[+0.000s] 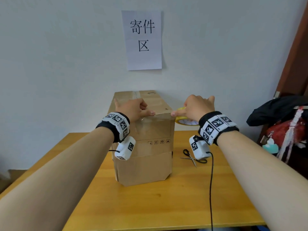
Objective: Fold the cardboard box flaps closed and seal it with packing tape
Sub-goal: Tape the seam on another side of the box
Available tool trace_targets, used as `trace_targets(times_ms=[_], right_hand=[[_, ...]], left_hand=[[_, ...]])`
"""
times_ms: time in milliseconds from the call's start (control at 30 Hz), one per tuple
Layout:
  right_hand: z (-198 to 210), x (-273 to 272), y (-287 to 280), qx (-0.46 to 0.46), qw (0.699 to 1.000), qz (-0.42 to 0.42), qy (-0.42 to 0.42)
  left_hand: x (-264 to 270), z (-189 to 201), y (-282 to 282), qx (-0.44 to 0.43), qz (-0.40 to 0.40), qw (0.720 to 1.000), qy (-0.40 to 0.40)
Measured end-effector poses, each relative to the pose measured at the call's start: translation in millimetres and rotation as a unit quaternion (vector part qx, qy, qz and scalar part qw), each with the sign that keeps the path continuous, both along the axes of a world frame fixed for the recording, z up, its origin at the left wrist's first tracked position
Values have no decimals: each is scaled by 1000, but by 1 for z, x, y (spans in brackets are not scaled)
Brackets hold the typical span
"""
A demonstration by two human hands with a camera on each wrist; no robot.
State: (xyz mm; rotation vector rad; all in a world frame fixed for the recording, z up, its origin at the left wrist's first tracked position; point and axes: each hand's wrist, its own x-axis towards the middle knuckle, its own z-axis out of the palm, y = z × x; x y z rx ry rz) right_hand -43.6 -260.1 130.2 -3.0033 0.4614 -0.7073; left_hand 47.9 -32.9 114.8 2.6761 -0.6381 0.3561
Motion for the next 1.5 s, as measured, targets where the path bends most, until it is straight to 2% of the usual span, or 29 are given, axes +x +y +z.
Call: trace_targets(times_ms=[233,633,800,933,1033,1167,1267,1333,1433,1500], right_hand=[[2,11,25,-10,999,39,-31],[-5,30,18,2,998,45,-49],[-9,32,17,8,997,50,-50],[-9,33,17,10,998,49,-43],[-9,32,16,11,998,45,-39],[-10,31,16,18,998,44,-41],[-13,29,17,23,998,44,-43],[-14,30,17,23,998,42,-41],[-13,30,17,20,998,38,-40],[-13,30,16,22,998,39,-38]], left_hand=[[8,5,31,16,6,1000,-13],[14,-1,26,5,8,999,-33],[39,-6,35,-56,13,998,-9],[29,6,25,-3,56,998,-19],[10,12,11,41,48,998,-11],[8,13,7,26,45,999,-16],[15,13,6,6,93,995,-25],[16,17,0,42,117,992,-23],[5,23,-15,114,111,987,-6],[1,21,-20,122,100,987,8]])
